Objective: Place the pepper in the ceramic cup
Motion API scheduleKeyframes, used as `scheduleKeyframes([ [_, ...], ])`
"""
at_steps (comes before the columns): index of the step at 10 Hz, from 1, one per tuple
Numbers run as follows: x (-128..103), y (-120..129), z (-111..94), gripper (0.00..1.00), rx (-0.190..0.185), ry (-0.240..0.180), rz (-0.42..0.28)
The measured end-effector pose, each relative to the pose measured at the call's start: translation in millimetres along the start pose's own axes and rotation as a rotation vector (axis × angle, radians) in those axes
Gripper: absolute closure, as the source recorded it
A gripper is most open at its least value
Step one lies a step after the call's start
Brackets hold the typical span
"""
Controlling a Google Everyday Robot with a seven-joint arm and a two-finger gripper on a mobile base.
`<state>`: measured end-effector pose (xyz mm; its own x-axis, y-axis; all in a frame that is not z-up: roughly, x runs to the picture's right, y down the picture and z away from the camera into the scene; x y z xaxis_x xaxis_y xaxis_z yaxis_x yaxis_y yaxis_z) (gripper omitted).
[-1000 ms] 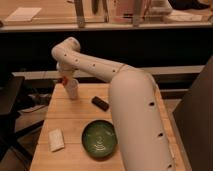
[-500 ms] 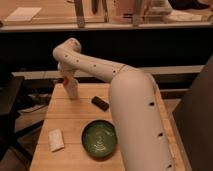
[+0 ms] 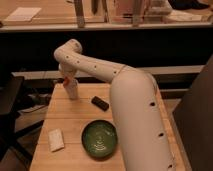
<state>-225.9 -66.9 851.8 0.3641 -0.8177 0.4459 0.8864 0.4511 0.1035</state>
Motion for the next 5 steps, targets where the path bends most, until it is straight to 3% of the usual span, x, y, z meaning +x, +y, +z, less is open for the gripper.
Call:
scheduleKeyframes([
  [1,0.2,1.1,0.3,0.86,0.001,0.001,0.003],
  [5,0.5,5.2,2.8,0.83,0.0,0.001,0.016],
])
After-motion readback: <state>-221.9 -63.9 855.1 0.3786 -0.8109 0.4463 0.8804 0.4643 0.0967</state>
